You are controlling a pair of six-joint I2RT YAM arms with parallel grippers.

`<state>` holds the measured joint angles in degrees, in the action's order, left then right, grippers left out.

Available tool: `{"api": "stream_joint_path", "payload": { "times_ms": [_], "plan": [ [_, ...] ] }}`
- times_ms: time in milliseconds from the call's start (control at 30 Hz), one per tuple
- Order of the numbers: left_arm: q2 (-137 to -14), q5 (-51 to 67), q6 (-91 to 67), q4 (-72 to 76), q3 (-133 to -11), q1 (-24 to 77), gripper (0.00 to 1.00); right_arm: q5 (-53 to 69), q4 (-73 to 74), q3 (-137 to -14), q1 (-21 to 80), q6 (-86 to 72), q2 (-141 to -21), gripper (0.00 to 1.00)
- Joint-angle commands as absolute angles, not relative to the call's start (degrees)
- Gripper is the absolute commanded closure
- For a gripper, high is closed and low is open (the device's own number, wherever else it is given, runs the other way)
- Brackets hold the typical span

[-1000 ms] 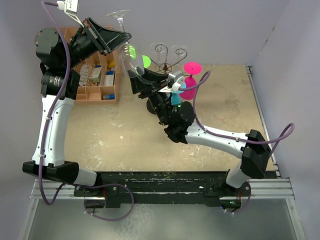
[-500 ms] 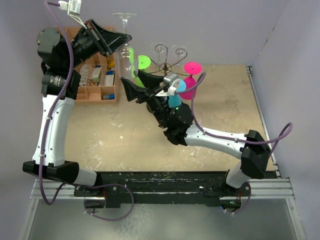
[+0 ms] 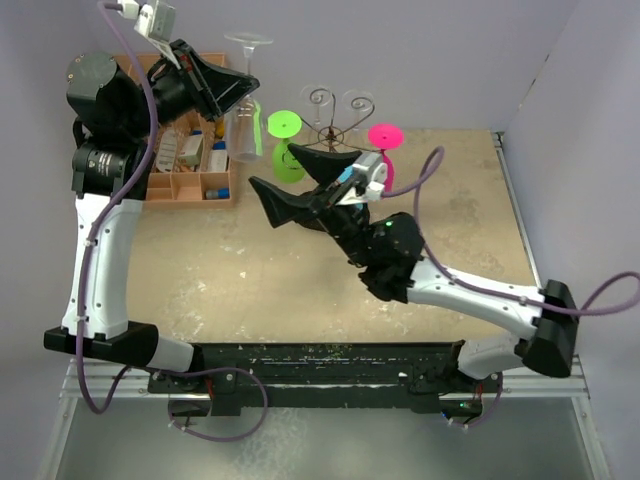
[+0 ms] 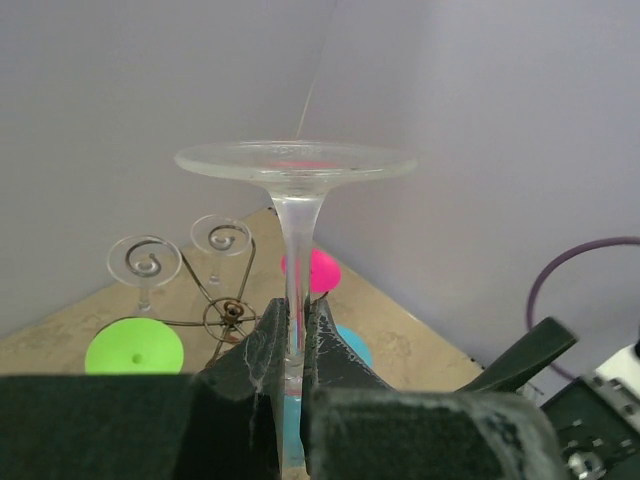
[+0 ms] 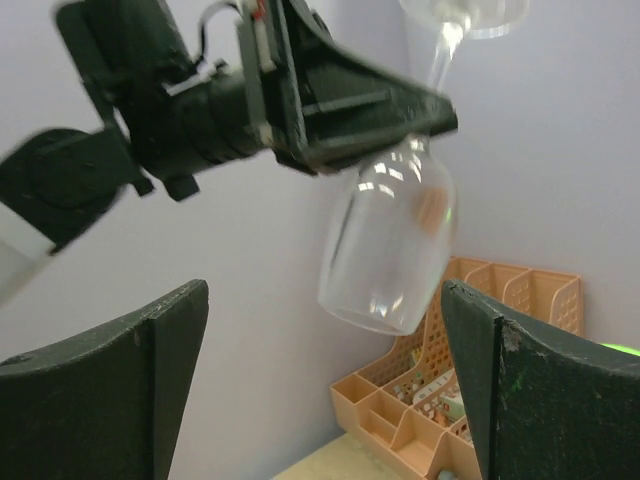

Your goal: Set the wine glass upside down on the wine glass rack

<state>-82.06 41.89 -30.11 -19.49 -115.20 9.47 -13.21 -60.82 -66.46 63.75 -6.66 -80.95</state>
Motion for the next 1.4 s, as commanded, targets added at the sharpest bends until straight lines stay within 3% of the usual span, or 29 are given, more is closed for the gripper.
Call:
{"api": "stream_joint_path", "payload": {
  "times_ms": [0,167,467,800,1233,1367],
  "plan": [
    [-79.46,39.91,-20.97,-22.27,-118.13,9.58,1.0,-7.15,-49.12,-65.19,63.89,-4.49,-71.33,0.0],
    [-74.84,43.97,-14.0,-23.8,-111.0,9.57,1.0,-5.64,-42.12,-59.81,63.84,-3.32,-61.27,0.0],
    [-61.84,65.79,-13.84,-25.69,-92.66,9.88,1.0,-12.15,-36.88,-54.36,63.86,-1.5,-49.58,0.0],
    [-60.12,52.26,-23.89,3.54,-67.44,17.57,1.0,-17.23,-34.28,-55.16,63.85,-0.74,-49.42,0.0],
    [-50.66,36.76,-16.15,18.28,-53.77,19.83,1.0,-18.47,-25.38,-63.79,63.9,-1.39,-53.83,0.0],
    [-51.08,34.88,-15.18,23.82,-48.94,20.49,1.0,-19.23,-30.01,-60.98,63.82,-2.77,-51.89,0.0]
  ]
}}
